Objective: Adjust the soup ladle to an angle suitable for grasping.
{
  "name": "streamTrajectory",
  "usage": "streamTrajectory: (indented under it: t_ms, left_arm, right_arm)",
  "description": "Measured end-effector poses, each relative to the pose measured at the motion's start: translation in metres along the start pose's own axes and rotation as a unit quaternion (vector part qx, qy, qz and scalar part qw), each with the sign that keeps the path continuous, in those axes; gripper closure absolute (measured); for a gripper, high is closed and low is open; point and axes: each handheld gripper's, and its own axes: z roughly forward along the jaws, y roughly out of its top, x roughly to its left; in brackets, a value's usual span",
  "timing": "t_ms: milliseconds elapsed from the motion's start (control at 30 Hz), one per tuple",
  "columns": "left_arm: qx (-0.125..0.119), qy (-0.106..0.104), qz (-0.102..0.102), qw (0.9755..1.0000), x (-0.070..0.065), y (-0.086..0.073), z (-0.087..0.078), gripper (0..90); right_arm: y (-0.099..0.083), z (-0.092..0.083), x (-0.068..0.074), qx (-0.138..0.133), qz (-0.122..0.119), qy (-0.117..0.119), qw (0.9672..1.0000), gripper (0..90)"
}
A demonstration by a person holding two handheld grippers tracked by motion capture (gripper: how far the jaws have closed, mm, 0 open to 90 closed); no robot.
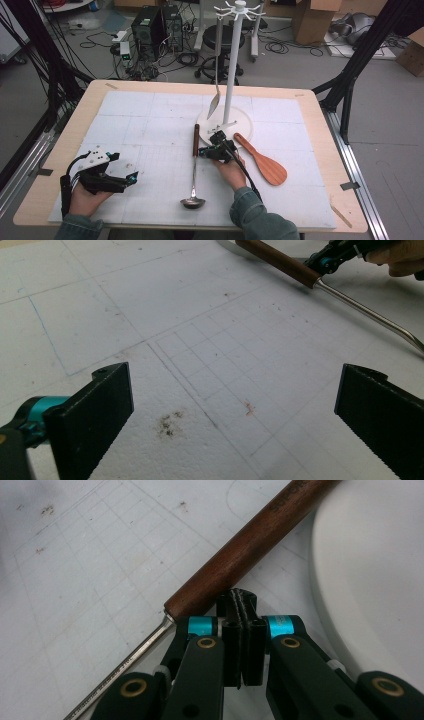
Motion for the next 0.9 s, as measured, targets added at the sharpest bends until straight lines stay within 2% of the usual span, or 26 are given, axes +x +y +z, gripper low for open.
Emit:
streamTrajectory:
  t_ms: [667,900]
  left_arm:
    - [-0.001,-0.001,0.0,1.0,0.0,0.0,0.0,2.8]
    - [-0.001,0.0,0.0,1.0,0.0,0.0,0.0,2.9]
  right_arm:
    - [0.012,0.012,0.008,0.014,-0.007,0.003,0.9999,89.8]
    - [0.016,0.018,0.014,0.021,-0.019,0.012,0.9995,89.8]
